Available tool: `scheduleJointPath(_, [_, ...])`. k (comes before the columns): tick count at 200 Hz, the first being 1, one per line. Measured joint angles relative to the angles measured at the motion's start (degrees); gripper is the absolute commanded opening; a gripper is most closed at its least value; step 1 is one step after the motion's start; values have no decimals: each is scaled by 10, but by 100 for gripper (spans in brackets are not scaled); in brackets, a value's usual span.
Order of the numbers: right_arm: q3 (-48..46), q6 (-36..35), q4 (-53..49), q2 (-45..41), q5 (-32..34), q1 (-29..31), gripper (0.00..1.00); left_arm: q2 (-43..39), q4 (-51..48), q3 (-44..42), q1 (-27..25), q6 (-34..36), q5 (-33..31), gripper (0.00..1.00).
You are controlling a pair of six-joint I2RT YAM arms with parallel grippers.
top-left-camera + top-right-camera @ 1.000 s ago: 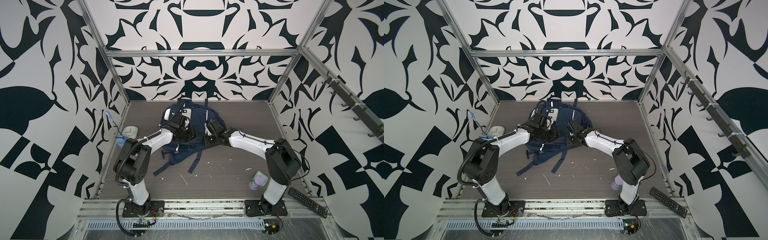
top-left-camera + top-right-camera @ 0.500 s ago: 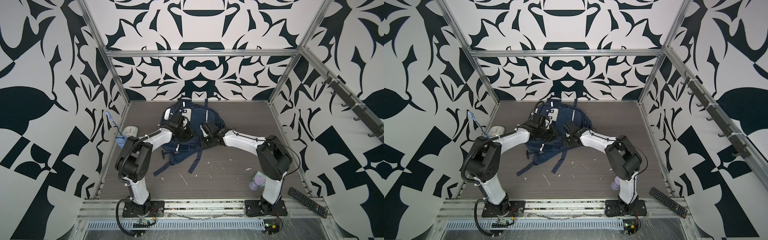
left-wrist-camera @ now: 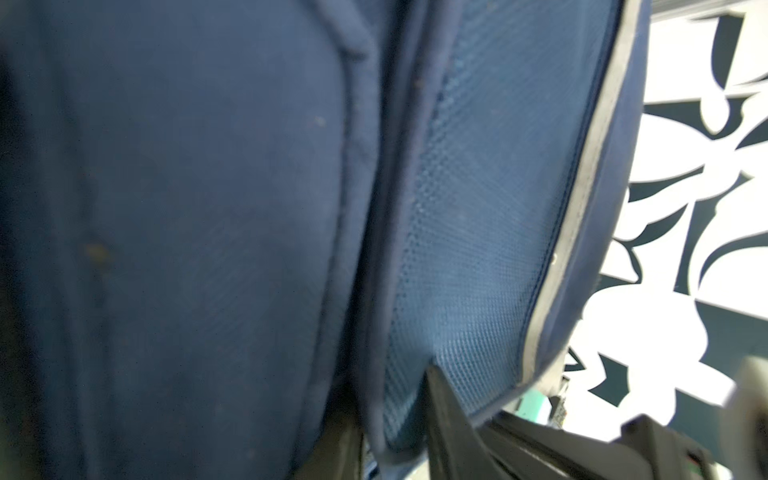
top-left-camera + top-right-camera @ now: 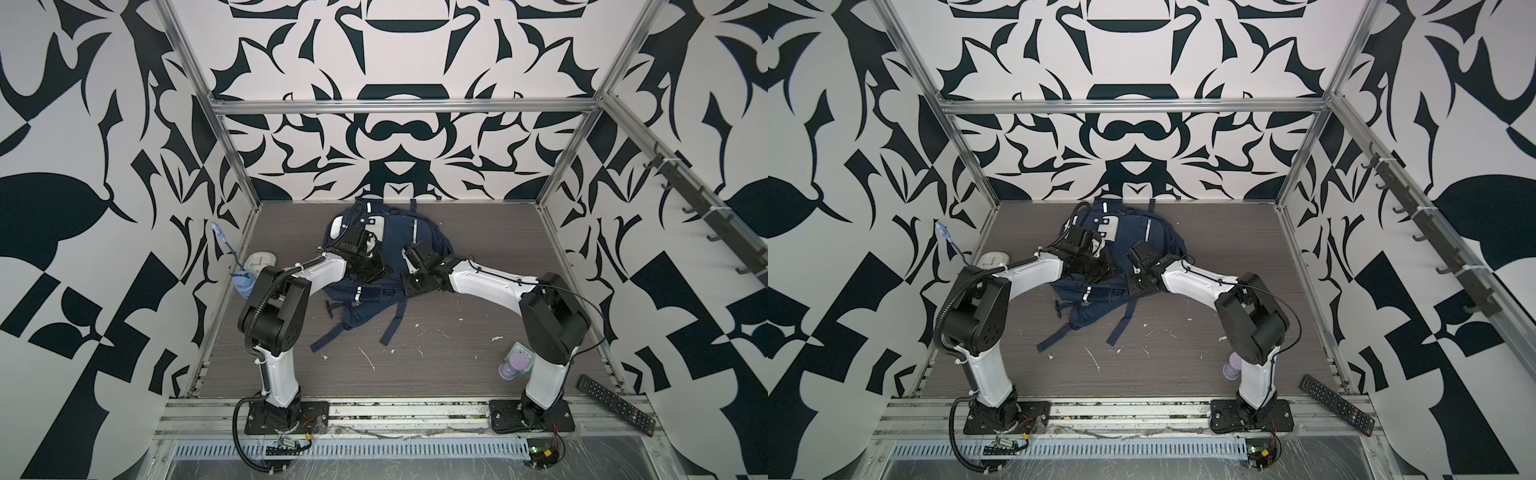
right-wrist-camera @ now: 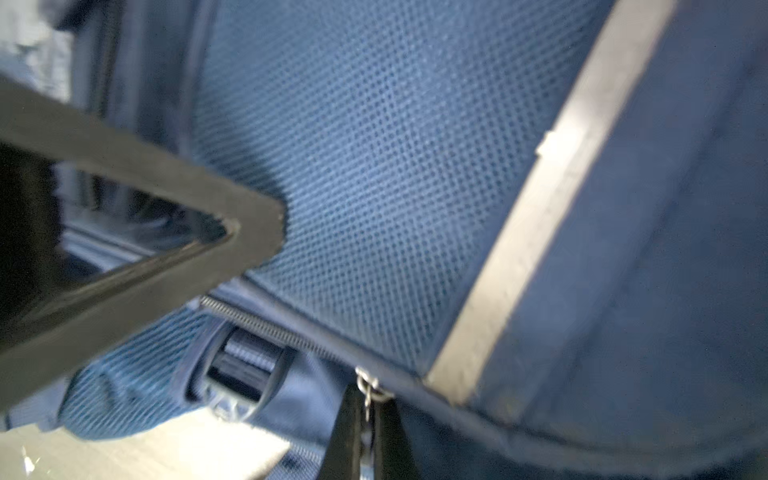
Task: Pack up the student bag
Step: 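Drag the zipper pull along the pocket edge with the right gripper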
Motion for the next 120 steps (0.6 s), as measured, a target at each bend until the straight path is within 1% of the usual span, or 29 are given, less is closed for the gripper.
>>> scheduleJointPath(22, [-12,-2,-2,-21,0,1,0,0,-7,8,3,5,9,8])
scheduleJointPath(50, [-24,-1,3,-30,0,10,0,0,-27,15,9,15,19,3])
scheduleJointPath(97, [-25,-7,11,-30,16,49,0,-14,-72,16,30,41,26,0])
scheduleJointPath(120, [-28,-24,-1,-38,25,49,0,-26,-88,16,34,59,18,0])
